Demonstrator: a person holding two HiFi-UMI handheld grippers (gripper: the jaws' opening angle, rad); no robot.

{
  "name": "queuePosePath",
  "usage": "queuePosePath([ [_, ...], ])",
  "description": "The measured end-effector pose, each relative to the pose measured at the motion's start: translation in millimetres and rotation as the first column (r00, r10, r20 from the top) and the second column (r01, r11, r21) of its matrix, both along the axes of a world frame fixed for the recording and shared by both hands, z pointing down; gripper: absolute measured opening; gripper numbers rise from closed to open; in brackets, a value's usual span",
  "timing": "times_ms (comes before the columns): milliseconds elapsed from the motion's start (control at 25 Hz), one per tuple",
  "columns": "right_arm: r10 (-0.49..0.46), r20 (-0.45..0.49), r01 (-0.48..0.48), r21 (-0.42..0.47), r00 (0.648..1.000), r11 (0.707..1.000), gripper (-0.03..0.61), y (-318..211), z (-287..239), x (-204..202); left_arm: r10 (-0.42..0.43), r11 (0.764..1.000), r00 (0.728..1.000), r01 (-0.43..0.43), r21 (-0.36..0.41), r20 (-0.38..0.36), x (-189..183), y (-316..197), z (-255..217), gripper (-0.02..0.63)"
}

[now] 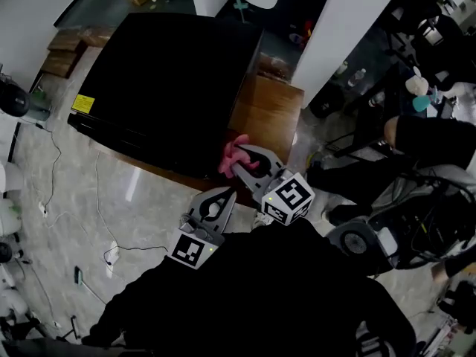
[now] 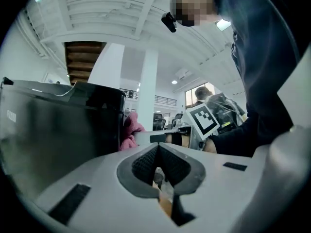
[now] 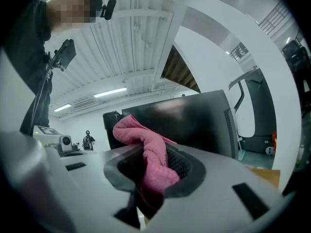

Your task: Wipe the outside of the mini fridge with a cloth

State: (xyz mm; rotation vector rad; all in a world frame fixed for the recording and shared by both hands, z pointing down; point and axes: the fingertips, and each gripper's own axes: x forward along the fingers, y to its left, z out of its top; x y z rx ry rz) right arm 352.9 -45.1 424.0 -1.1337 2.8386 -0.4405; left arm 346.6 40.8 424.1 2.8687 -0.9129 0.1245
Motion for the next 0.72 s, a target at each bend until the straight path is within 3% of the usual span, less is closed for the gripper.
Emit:
queuePosePath([
  [320, -0.075, 0.013, 0.074, 0.01, 0.997, 0.997, 0.098, -46.8, 14.0, 22.1, -0.189, 0.982, 0.981, 0.189, -0.005, 0.034, 24.8, -23.2, 12.7, 0.006],
  [720, -0.178, 0.006, 0.178, -0.008, 0.984, 0.984, 0.104, -94.1, 28.0, 42.9, -0.367, 0.93, 0.93, 0.367, 0.009, 0.007, 57.9, -62.2, 21.3, 0.006],
])
